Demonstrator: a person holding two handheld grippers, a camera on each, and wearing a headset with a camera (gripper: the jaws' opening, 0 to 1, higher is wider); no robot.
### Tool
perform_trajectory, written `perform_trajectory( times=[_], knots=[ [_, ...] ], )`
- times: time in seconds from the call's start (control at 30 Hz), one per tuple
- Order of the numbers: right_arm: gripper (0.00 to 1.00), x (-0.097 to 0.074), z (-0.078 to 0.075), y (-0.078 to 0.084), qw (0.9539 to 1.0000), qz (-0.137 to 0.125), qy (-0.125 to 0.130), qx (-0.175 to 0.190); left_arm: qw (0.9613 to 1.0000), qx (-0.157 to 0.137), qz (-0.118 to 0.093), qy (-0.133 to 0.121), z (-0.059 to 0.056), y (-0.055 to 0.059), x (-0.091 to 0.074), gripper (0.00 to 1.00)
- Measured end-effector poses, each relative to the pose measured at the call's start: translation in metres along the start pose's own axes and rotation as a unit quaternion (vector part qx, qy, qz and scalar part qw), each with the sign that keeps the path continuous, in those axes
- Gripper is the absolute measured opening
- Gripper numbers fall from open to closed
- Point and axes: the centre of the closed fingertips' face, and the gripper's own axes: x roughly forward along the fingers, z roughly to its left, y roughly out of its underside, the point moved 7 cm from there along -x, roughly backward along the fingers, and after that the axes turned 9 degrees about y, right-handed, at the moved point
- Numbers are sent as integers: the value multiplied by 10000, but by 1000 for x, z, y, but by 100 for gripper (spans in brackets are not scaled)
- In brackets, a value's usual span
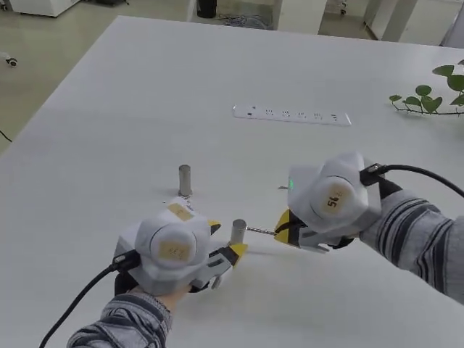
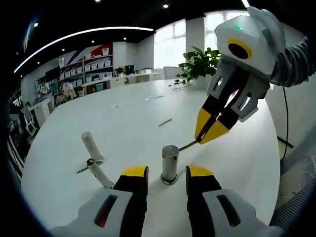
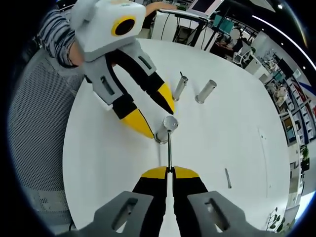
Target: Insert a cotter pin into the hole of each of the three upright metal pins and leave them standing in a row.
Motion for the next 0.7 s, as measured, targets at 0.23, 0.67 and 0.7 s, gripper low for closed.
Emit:
perform_trajectory(
  times=[0.23, 0.67, 0.7],
  knots=[
    [0, 0, 0, -2, 10000, -40, -35, 54, 9996, -255, -10, -114, 1, 1, 9, 22],
    [0, 1, 2, -9, 9999, -62, -32, 151, 9987, -479, -2, -158, -2, 7, 19, 15],
    [0, 0, 2, -10, 10000, -65, -7, 57, 9986, -491, -1, -180, -2, 7, 20, 14]
  ],
)
